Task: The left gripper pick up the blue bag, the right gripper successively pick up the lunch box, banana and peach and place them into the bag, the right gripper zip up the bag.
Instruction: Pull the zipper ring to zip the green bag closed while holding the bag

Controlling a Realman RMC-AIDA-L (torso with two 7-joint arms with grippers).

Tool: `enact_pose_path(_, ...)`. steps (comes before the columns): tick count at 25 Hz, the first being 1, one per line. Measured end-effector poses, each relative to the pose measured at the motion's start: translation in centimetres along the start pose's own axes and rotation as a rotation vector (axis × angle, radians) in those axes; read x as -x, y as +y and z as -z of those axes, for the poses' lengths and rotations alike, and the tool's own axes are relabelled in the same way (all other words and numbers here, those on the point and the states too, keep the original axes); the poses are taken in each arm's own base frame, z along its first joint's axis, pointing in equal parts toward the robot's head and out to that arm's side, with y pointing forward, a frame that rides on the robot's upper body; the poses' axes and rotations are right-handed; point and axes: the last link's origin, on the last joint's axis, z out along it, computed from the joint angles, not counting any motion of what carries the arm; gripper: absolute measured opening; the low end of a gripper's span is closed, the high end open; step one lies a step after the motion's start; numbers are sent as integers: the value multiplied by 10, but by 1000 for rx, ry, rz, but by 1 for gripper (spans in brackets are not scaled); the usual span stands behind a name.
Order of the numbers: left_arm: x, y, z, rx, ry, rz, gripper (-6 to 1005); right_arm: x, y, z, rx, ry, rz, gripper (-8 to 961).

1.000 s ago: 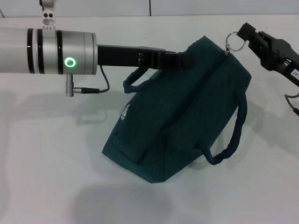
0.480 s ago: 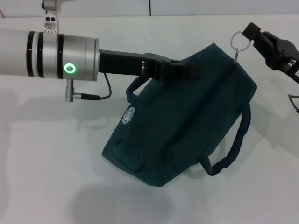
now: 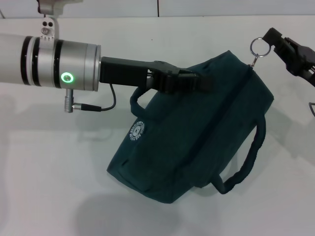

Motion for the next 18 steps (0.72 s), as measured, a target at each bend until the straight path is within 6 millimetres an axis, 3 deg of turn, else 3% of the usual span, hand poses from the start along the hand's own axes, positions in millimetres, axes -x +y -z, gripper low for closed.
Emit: enact_pose_path(18,-2,10,9,65,53,-34,54,-7,-5,9,-42,28,-12,23)
